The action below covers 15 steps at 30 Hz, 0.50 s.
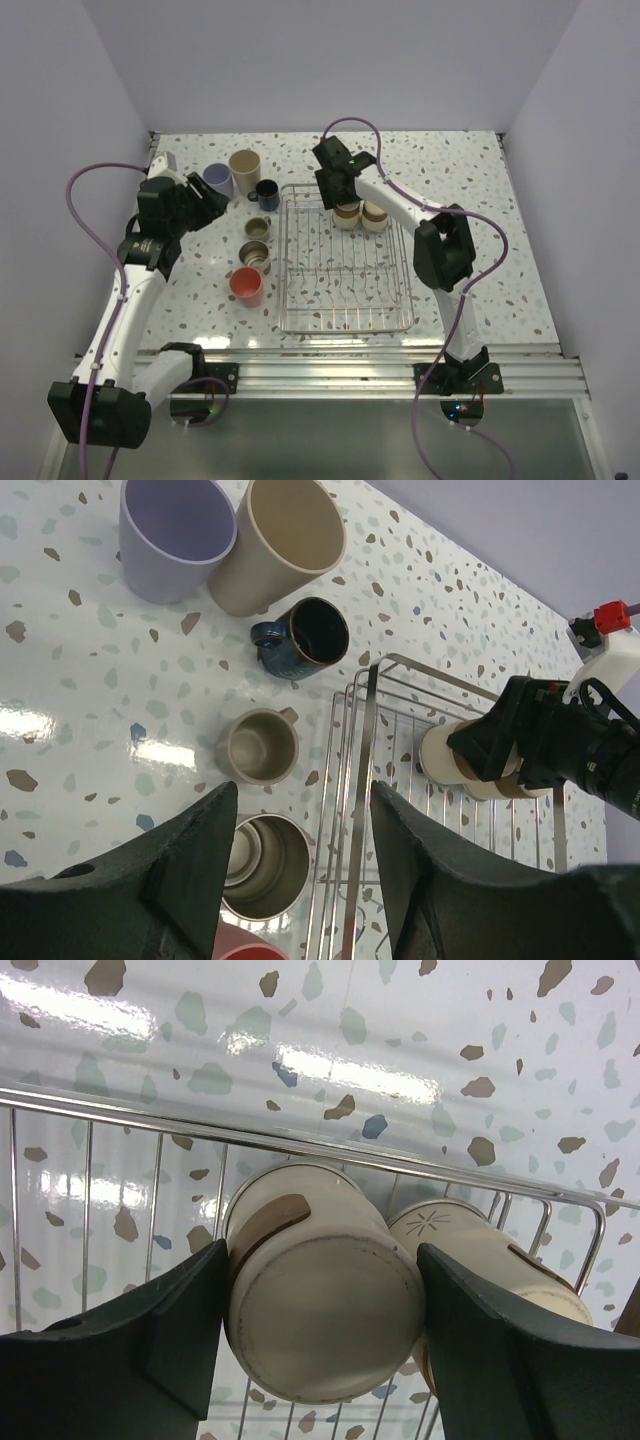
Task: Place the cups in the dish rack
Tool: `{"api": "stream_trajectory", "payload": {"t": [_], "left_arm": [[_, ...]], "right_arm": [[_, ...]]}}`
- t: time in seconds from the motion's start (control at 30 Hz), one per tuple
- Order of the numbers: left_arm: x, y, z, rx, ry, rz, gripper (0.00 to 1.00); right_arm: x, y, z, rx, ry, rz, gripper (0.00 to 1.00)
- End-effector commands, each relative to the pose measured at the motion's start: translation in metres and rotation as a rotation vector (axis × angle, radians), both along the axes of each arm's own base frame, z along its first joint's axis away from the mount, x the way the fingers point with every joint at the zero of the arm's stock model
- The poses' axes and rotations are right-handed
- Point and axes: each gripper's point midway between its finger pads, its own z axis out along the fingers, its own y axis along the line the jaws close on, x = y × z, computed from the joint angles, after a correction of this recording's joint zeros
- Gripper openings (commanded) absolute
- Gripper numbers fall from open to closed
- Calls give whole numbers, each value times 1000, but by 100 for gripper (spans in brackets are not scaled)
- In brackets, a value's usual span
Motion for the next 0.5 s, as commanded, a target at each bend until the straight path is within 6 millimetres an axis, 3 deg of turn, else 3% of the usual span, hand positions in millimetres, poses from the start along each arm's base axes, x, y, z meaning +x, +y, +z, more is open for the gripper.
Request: {"api": "stream_trajectory", "payload": {"t": [0.0, 0.07, 0.2, 0.3, 0.43, 0.47], "left_arm": [[5, -1, 6, 20, -40, -22, 59], [5, -1, 5, 25, -37, -24, 59], [7, -2, 6, 27, -38, -29, 59], [10, -1, 7, 33, -37, -28, 59], [14, -4, 3, 30, -23, -43, 58], [15, -5, 4, 28, -25, -46, 58]], "right_arm": [[11, 0, 7, 13, -65, -40, 0], [11, 1, 6, 17, -63, -42, 1], [10, 4, 1, 22, -46, -29, 37], [9, 3, 4, 26, -48, -30, 48], [8, 4, 9, 36, -52, -27, 75], [9, 5, 10, 37, -54, -23, 77]]}}
